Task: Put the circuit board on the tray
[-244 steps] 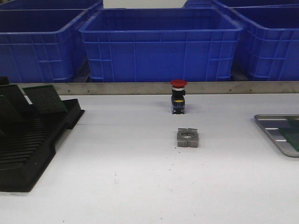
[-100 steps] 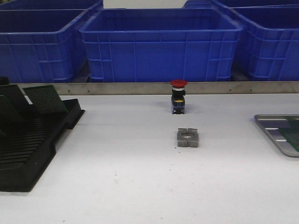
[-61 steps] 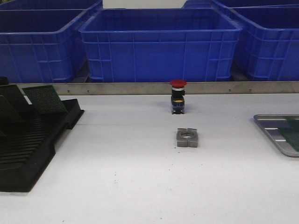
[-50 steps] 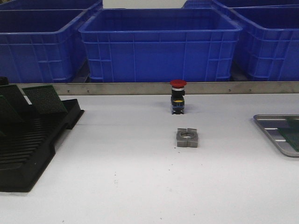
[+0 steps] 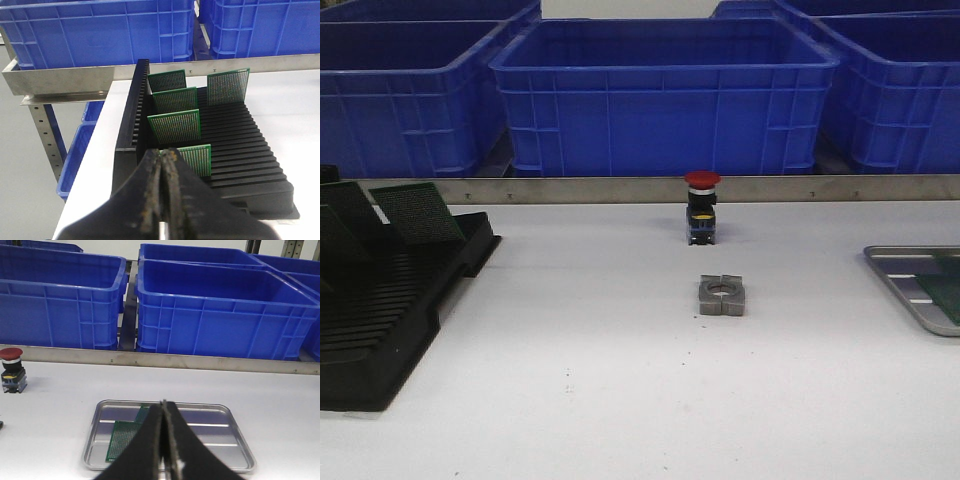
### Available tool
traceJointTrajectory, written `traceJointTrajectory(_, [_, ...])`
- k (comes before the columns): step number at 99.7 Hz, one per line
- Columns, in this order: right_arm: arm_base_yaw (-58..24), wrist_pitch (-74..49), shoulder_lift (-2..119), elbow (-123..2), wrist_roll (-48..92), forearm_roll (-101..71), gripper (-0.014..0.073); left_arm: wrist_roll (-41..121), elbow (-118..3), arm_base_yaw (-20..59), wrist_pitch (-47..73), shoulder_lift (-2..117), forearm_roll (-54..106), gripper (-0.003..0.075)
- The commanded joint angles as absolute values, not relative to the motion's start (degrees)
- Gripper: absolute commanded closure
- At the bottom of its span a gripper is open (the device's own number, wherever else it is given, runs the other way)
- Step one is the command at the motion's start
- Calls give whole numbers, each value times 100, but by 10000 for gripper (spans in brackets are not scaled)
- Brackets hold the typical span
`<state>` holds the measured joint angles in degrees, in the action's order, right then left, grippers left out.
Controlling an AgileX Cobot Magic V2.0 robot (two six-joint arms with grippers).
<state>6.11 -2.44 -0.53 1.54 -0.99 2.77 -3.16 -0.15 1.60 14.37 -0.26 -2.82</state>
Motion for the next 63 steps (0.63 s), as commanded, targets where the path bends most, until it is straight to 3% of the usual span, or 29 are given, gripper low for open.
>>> traceJointTrajectory(1, [621, 276, -180, 173, -215, 445, 653, -368, 151, 137, 988, -208, -279, 737])
traceJointTrajectory(63, [621, 238, -180, 173, -215, 450, 653, -368, 151, 137, 988, -208, -279, 737])
